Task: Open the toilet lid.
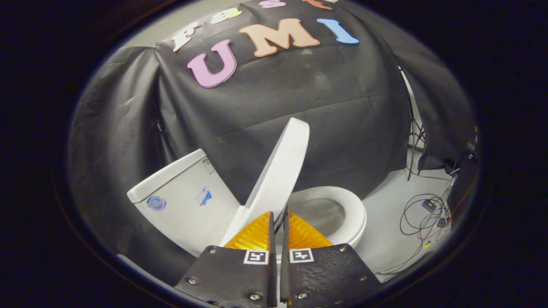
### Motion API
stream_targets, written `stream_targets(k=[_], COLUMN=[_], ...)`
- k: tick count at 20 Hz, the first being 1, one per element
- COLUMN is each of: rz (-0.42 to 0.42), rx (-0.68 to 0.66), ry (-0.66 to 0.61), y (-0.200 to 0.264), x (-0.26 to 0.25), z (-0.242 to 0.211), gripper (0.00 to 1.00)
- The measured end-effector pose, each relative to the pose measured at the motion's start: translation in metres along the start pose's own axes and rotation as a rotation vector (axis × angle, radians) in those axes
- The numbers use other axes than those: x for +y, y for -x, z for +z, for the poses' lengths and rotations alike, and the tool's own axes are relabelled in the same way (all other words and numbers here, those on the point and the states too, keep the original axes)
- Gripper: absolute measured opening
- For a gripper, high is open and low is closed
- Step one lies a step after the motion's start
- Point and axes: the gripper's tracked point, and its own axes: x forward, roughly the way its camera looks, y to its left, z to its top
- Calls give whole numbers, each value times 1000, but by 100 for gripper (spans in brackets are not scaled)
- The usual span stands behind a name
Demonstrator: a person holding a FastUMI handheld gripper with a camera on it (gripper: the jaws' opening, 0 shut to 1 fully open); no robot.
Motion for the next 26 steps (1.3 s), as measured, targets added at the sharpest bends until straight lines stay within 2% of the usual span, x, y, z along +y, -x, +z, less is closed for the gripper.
stream_targets(k=[5, 20, 26], rz=[11, 39, 35], rx=[-26, -75, -105], ry=[67, 118, 195], y=[3, 4, 5], x=[19, 56, 71], z=[8, 18, 20], gripper=[6, 6, 6])
